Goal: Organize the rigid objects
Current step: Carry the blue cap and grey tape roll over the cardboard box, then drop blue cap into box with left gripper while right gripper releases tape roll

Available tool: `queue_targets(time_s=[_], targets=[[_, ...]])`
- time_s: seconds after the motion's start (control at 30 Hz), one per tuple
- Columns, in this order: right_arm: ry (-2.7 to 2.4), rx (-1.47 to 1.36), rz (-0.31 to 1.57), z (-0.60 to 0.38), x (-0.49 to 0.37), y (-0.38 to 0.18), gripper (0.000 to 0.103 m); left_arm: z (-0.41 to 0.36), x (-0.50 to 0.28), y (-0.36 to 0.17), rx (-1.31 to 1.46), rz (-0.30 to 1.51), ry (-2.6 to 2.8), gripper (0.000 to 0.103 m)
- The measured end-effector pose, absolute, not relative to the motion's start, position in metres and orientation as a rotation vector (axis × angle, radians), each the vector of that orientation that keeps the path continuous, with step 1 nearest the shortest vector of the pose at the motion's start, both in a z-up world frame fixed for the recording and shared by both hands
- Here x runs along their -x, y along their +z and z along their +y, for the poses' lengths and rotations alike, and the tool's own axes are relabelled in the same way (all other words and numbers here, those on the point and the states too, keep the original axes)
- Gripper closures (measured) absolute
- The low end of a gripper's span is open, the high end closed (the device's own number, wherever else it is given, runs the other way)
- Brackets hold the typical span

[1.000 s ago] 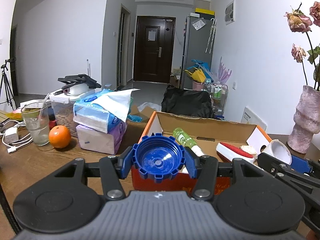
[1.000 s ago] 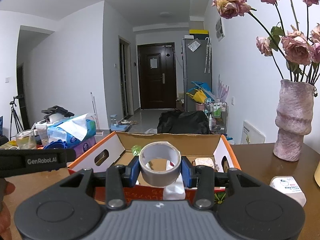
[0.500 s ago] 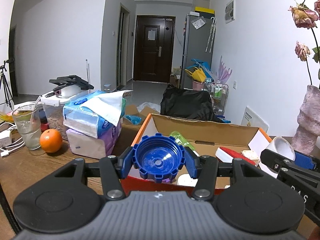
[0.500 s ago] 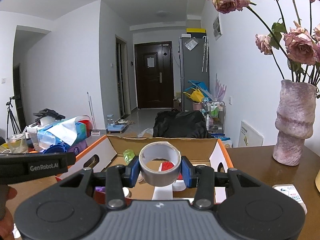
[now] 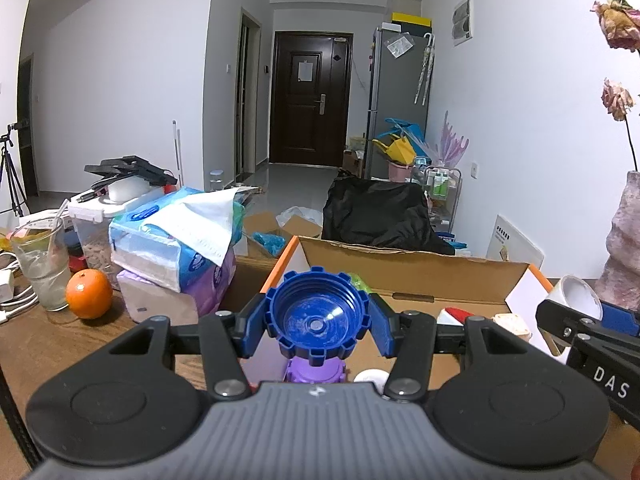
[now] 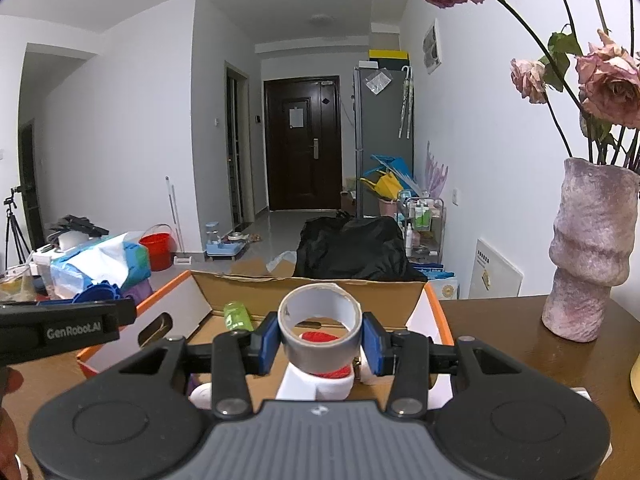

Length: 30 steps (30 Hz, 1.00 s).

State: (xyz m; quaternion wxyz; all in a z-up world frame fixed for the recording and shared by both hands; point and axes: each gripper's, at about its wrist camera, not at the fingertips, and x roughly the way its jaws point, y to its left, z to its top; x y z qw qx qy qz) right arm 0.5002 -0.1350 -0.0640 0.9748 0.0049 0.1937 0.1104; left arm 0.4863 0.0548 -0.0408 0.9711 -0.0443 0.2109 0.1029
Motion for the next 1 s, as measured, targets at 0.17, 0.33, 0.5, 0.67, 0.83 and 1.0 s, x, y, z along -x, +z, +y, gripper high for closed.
queue_targets(time_s=[0.17, 0.33, 0.5, 0.67, 0.83, 1.0], targets=[[0.222, -0.013, 0.416, -0.137, -0.514, -0.068, 0.061, 0.052, -0.5, -0.044, 0.075, 0.427, 0.209, 0.049], [0.223, -0.013, 0.439, -0.138, -0.526, -0.073, 0.061, 0.052, -0.515, -0.047, 0.075, 0.437, 0.212, 0.049], [0.22, -0.019, 0.46, -0.141, -0.538, -0.078, 0.061, 0.053, -0.529, -0.051, 0.074, 0.453, 0.211, 0.049], [0.221, -0.017, 0.479, -0.139, -0.547, -0.083, 0.061, 0.054, -0.539, -0.054, 0.067, 0.463, 0.214, 0.049], [0.215, -0.008, 0.495, -0.138, -0.555, -0.089, 0.061, 0.056, -0.547, -0.058, 0.056, 0.467, 0.211, 0.049], [0.216, -0.002, 0.498, -0.134, -0.555, -0.091, 0.061, 0.06, -0.551, -0.06, 0.063, 0.484, 0.209, 0.049]])
